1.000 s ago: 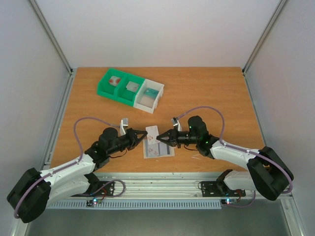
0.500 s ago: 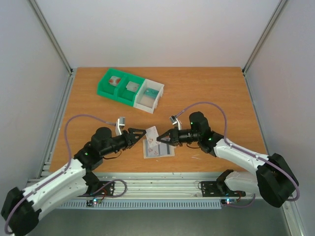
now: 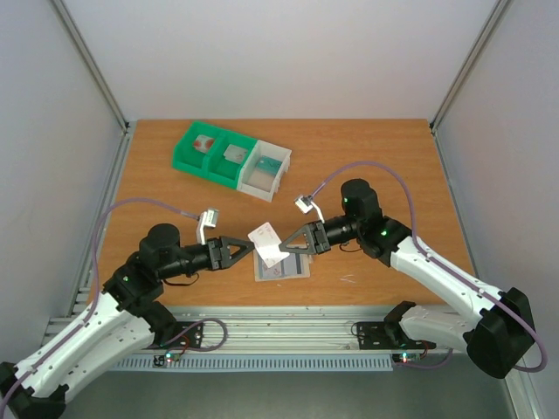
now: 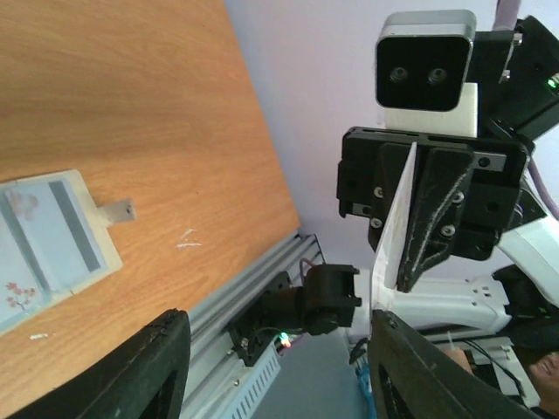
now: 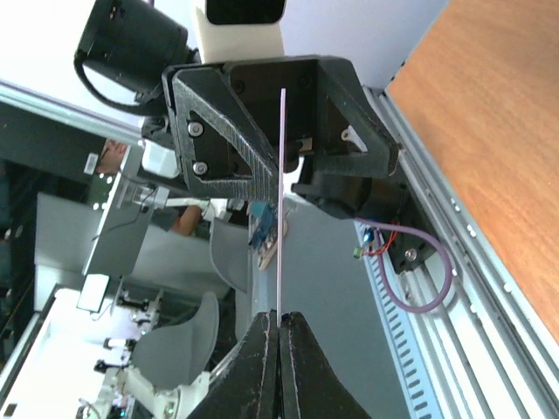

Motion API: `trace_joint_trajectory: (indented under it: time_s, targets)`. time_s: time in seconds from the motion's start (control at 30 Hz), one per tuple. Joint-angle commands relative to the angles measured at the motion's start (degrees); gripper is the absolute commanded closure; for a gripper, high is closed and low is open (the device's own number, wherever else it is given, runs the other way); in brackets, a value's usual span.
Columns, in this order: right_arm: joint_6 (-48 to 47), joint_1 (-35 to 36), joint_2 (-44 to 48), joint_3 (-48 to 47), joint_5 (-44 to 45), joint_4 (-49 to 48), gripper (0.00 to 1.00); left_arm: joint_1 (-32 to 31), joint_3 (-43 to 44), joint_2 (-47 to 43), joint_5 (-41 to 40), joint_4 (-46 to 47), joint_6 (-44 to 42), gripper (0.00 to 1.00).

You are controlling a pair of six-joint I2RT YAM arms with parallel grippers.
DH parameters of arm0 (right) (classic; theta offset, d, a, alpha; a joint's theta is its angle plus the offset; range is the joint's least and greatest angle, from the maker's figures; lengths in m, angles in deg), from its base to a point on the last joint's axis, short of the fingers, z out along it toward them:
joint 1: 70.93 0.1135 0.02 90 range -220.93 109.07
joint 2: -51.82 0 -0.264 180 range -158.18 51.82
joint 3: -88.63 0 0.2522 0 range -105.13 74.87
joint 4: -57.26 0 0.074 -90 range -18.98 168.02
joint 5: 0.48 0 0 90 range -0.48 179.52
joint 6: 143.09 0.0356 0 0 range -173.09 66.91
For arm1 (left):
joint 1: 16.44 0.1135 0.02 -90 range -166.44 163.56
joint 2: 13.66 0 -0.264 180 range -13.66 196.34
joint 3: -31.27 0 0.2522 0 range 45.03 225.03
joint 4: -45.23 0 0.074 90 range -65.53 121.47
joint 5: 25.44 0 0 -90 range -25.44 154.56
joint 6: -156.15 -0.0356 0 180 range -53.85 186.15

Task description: Take the credit cards out of the card holder

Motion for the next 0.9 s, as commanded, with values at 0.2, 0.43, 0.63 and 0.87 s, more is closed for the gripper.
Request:
trace_joint_trajectory:
  time_s: [0.2,0.43,0.63,0.87]
  targets:
    - [-1.4,-0.3,1.6,1.1,-8.0,0.9,0.99,0.1,-2.0,-0.8,9.4,11.8,3.9,0.47]
    - [-2.8,-0.2,2.4,-0.1,-9.0,3.7,0.99,0.1,-0.3,0.3,10.0,11.0,3.6,0.62]
    - [-5.3,0.0,1.2,-1.5,-8.5,8.3,0.99,0.1,-0.6,0.6,10.3,13.1,4.4,0.73]
    - [-5.7,0.3,0.3,-2.0,-8.5,9.2,0.99,0.1,-1.5,1.5,11.6,16.9,6.0,0.90]
